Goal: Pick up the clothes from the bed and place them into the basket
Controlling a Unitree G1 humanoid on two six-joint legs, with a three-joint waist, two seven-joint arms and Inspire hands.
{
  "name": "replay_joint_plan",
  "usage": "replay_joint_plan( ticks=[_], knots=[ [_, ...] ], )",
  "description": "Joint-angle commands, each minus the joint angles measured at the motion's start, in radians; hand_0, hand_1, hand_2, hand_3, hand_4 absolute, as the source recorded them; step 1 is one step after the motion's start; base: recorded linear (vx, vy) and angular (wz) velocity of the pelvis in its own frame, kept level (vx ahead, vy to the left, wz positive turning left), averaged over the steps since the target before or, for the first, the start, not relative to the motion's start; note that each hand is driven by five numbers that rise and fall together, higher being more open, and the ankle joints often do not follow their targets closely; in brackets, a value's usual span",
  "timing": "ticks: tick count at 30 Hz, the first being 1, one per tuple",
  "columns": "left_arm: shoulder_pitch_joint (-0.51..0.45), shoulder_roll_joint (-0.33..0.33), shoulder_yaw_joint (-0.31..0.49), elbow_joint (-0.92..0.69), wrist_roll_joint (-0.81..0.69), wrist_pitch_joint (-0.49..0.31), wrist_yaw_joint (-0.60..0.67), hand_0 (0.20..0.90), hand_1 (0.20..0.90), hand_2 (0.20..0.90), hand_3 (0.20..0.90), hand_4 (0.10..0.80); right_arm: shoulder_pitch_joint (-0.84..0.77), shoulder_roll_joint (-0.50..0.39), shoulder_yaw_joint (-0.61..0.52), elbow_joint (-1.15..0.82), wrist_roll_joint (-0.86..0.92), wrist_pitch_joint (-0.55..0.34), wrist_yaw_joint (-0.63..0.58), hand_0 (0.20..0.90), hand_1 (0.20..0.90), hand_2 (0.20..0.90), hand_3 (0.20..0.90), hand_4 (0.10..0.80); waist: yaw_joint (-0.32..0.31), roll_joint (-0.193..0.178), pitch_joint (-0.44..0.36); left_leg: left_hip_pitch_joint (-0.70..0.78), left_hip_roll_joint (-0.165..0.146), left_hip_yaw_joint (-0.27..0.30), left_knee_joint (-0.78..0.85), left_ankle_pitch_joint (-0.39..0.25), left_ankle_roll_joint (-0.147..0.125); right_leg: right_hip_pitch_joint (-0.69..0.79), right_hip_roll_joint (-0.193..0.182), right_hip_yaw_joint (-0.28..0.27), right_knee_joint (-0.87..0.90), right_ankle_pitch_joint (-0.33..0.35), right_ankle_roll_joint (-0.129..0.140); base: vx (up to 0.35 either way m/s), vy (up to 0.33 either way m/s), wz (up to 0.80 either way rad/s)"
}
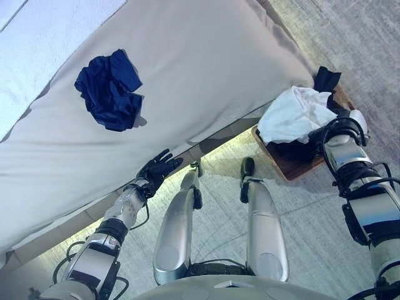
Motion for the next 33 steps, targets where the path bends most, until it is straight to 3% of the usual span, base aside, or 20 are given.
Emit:
replay_joint_plan(
  ticks=[1, 4, 7, 11, 17, 22, 29, 30, 33],
  knots=[
    [0.113, 0.036, 0.064, 0.006, -0.011, -0.041, 0.019, 0.900, 0.900, 0.900, 0.900, 0.800, 0.059, -0.094, -0.085, -0.240, -0.161, -0.054, -0.108, 0.900, 0.900, 0.900, 0.900, 0.800, -0.034, -0.099, -0.078, 0.138, -0.041, 0.019, 0.070, -0.210, 0.031, 0.168, 0.058, -0.035, -0.298, 0.134, 0.021, 0.140, 0.195, -0.05],
    [0.162, 0.008, 0.108, 0.037, -0.005, -0.047, 0.030, 0.900, 0.900, 0.900, 0.900, 0.800, 0.151, -0.081, -0.146, -0.463, -0.288, -0.054, -0.053, 0.900, 0.900, 0.900, 0.900, 0.800, -0.037, -0.127, -0.138, 0.217, -0.043, 0.025, 0.020, -0.216, 0.027, 0.252, 0.053, -0.034, -0.366, 0.147, 0.037, 0.171, 0.209, -0.06],
    [0.210, -0.021, 0.149, 0.066, 0.022, -0.041, 0.033, 0.900, 0.900, 0.900, 0.900, 0.800, 0.196, -0.070, -0.161, -0.563, -0.351, -0.113, 0.031, 0.900, 0.900, 0.900, 0.900, 0.800, -0.025, -0.155, -0.202, 0.290, -0.049, 0.030, -0.010, -0.227, 0.028, 0.338, 0.048, -0.041, -0.436, 0.167, 0.051, 0.185, 0.166, -0.04],
    [0.252, -0.041, 0.179, 0.108, 0.047, -0.049, 0.023, 0.900, 0.900, 0.900, 0.900, 0.800, 0.183, -0.058, -0.132, -0.604, -0.366, -0.174, 0.122, 0.900, 0.900, 0.900, 0.900, 0.800, 0.003, -0.174, -0.255, 0.333, -0.053, 0.025, -0.015, -0.238, 0.031, 0.392, 0.041, -0.059, -0.458, 0.174, 0.056, 0.164, 0.135, 0.08],
    [0.283, -0.052, 0.197, 0.172, 0.105, -0.021, 0.026, 0.900, 0.900, 0.900, 0.900, 0.800, 0.088, -0.016, 0.001, -0.565, -0.395, -0.237, 0.268, 0.900, 0.900, 0.900, 0.900, 0.800, 0.105, -0.200, -0.319, 0.366, -0.069, -0.024, -0.008, -0.242, 0.042, 0.479, 0.021, -0.145, -0.439, 0.144, 0.047, 0.203, 0.161, 0.42],
    [0.251, -0.010, 0.183, 0.210, 0.116, -0.002, 0.022, 0.900, 0.900, 0.900, 0.900, 0.800, -0.067, 0.030, 0.133, -0.452, -0.480, -0.271, 0.232, 0.900, 0.900, 0.900, 0.900, 0.800, 0.205, -0.229, -0.280, 0.331, -0.089, -0.112, 0.040, -0.249, 0.058, 0.504, 0.007, -0.219, -0.404, 0.126, 0.043, 0.079, 0.071, 0.65],
    [0.217, 0.051, 0.174, 0.209, 0.078, 0.020, 0.028, 0.900, 0.900, 0.900, 0.900, 0.800, -0.294, 0.079, 0.308, -0.271, -0.564, -0.175, 0.269, 0.900, 0.900, 0.900, 0.900, 0.800, 0.337, -0.243, -0.195, 0.244, -0.115, -0.202, 0.099, -0.244, 0.075, 0.502, -0.030, -0.317, -0.343, 0.117, 0.050, 0.029, 0.070, 0.53],
    [0.200, 0.064, 0.172, 0.197, 0.067, 0.020, 0.037, 0.900, 0.900, 0.900, 0.900, 0.800, -0.348, 0.101, 0.351, -0.215, -0.572, -0.146, 0.264, 0.900, 0.900, 0.900, 0.900, 0.800, 0.376, -0.242, -0.171, 0.224, -0.112, -0.221, 0.109, -0.262, 0.071, 0.499, -0.039, -0.330, -0.305, 0.089, 0.051, 0.026, 0.010, 0.48],
    [0.182, 0.071, 0.173, 0.184, 0.061, 0.016, 0.033, 0.900, 0.900, 0.900, 0.900, 0.800, -0.407, 0.120, 0.391, -0.155, -0.590, -0.127, 0.262, 0.900, 0.900, 0.900, 0.900, 0.800, 0.409, -0.235, -0.135, 0.183, -0.115, -0.237, 0.126, -0.254, 0.073, 0.472, -0.062, -0.362, -0.254, 0.080, 0.047, -0.024, 0.050, 0.42]
  ],
)
